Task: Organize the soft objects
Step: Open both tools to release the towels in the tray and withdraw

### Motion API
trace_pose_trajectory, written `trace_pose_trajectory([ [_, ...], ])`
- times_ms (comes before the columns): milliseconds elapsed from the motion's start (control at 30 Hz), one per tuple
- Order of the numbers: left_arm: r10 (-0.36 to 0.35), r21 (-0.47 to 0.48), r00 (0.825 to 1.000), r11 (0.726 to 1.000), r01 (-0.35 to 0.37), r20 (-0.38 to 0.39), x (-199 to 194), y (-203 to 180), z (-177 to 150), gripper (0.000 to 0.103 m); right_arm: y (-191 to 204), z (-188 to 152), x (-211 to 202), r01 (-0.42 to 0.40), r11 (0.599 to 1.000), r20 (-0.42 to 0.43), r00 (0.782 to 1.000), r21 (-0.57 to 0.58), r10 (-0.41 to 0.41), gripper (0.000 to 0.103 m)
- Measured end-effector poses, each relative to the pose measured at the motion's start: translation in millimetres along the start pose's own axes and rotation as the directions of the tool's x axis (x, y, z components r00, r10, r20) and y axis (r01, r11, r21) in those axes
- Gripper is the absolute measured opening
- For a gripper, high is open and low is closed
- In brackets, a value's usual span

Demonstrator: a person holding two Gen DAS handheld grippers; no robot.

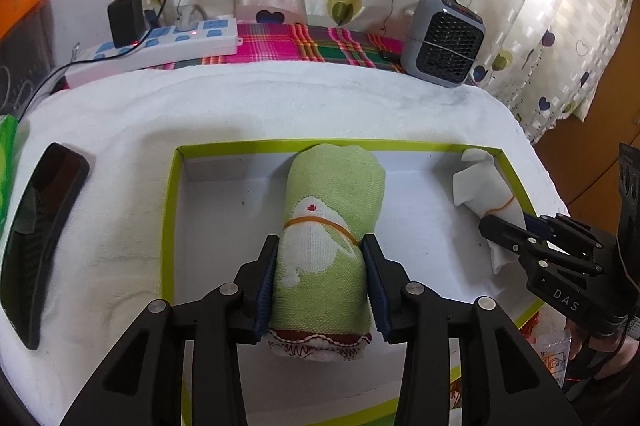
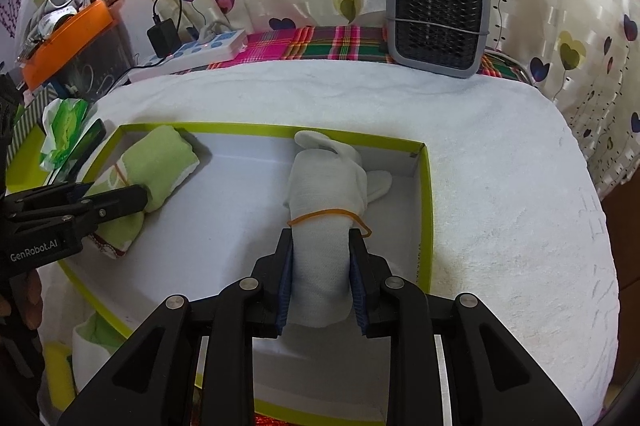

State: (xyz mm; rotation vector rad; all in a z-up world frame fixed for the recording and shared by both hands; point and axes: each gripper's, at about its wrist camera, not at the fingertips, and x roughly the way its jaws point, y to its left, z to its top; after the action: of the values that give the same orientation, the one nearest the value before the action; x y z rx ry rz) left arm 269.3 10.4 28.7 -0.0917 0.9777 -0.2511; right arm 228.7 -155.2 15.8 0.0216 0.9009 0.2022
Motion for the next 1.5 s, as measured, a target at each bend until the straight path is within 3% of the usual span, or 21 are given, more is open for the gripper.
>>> trace_pose_trajectory([
  [300,0.017,0.002,1.0,1.0,-0.017,0.002,-3.6,0.2,-1.4,0.044,-3.2,-1.3,-5.0,0.009,1.0,0.024,1.0,0.024,-0.01,0.05],
  [400,0.021,0.002,1.0,1.0,-0.021,0.007,-6.6,0.0,-2.4,0.045,-3.0,-2.6,-8.2,-0.002,1.0,0.034,0.999,0.025,0.001,0.053],
  [500,0.022,-0.006,1.0,1.0,-0.022,0.015,-10.6,0.9,-3.5,0.053,-1.8,-3.6,-11.7,-0.004,1.0,0.046,0.999,0.026,0.003,0.056],
  [1000,0.03,-0.023,0.997,0.999,-0.029,0.065,-45.7,-0.4,-18.2,0.053,1.2,-16.2,-44.4,-0.017,0.999,0.101,0.995,0.047,0.012,0.056],
  [1500,0.006,-0.03,0.99,1.0,-0.001,0.14,-101.3,-6.0,-61.8,0.053,3.4,-54.1,-94.7,-0.052,0.996,0.183,0.982,0.069,0.038,0.056],
])
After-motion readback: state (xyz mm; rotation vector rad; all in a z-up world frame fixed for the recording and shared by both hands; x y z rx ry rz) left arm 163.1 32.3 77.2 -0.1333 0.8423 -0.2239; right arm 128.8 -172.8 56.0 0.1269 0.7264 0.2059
